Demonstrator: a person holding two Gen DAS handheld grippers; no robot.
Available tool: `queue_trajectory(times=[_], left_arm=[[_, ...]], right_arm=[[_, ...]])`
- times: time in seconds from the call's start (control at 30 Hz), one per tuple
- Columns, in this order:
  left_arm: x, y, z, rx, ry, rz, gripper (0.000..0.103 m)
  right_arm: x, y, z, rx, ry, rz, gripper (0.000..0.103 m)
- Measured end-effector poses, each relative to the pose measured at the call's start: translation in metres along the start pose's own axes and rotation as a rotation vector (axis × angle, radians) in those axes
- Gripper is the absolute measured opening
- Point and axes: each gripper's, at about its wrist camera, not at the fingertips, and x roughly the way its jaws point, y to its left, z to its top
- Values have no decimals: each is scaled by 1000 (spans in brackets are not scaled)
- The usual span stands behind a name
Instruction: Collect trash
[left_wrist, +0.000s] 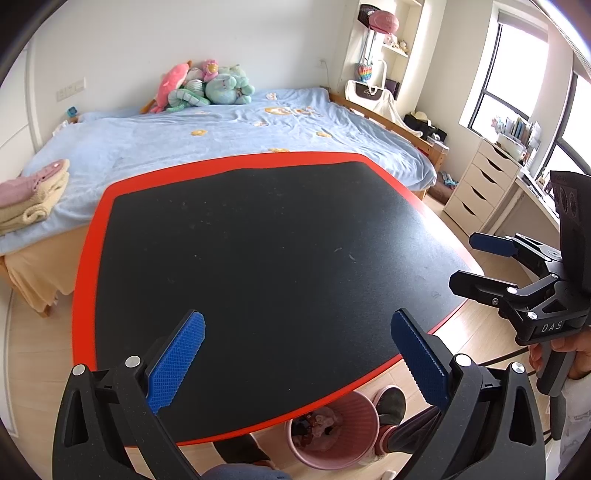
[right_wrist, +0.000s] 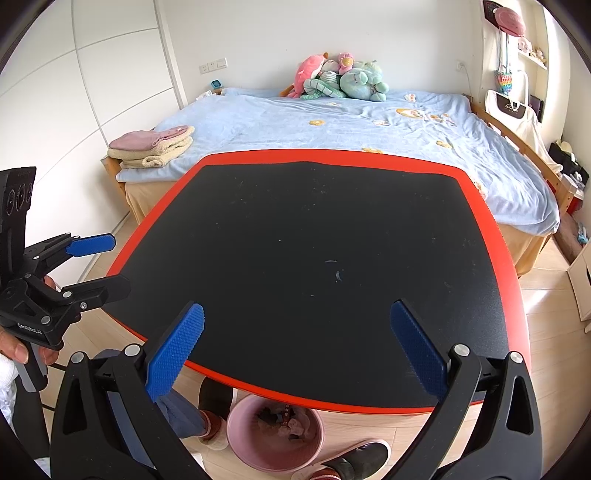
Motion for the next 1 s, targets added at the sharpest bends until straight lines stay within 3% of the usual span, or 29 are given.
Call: queue_trajectory(times=[1.0], left_arm=[[4,2,-1,8,9,9,97]], right_arm=[[2,0,0,-4,6,0,99]])
